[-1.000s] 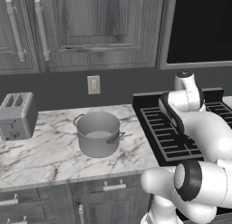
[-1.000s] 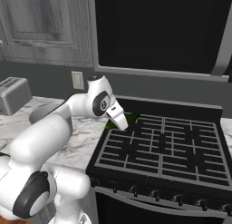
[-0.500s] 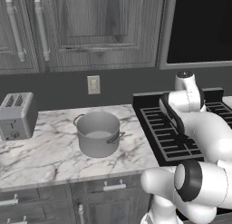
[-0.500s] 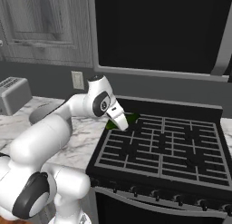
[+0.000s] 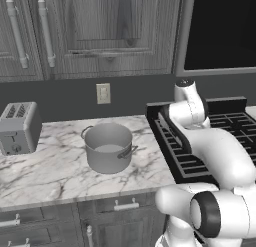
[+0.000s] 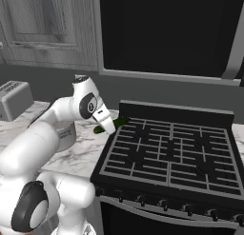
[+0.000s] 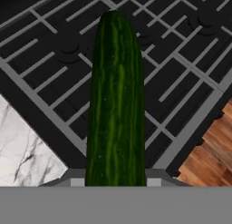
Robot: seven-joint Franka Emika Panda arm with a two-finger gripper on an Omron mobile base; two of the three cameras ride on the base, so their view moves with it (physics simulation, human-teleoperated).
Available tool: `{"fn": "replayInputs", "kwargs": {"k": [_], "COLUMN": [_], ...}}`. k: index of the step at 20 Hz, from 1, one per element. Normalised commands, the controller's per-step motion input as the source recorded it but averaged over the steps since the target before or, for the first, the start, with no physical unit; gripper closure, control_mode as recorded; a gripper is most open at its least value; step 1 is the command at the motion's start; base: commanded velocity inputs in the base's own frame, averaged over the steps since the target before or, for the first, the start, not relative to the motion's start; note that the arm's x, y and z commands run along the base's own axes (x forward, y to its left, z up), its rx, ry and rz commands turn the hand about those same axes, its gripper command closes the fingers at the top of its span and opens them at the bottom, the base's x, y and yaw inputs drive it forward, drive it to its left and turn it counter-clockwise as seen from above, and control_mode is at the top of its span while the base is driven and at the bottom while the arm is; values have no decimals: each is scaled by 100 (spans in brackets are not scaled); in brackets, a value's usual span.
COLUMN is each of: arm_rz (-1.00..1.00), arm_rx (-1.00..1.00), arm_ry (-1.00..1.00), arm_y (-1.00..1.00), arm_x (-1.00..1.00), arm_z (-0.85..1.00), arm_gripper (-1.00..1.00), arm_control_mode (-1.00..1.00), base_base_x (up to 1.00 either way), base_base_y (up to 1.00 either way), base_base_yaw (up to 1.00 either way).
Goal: Turn on the sink faucet. Then move the cucumber from the counter to the sink. Turn off the sink. Move the vegetable from the sink to the pot next to the stove. Finally move the pot to the rear left burner.
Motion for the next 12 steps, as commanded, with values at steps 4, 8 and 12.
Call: {"fn": "replayInputs", "kwargs": {"k": [4,8,12], "arm_rz": [0,0,0], "arm_rx": [0,0,0], "arm_ry": [0,0,0], "arm_y": [88,85,76], "arm_x": [0,0,1], "arm_z": [0,0,0], "arm_gripper": [100,100,100], "arm_control_mode": [-100,-100,-100], "base_base_x": [0,0,0], "base_base_y": [0,0,0], "base_base_yaw": [0,0,0]}}
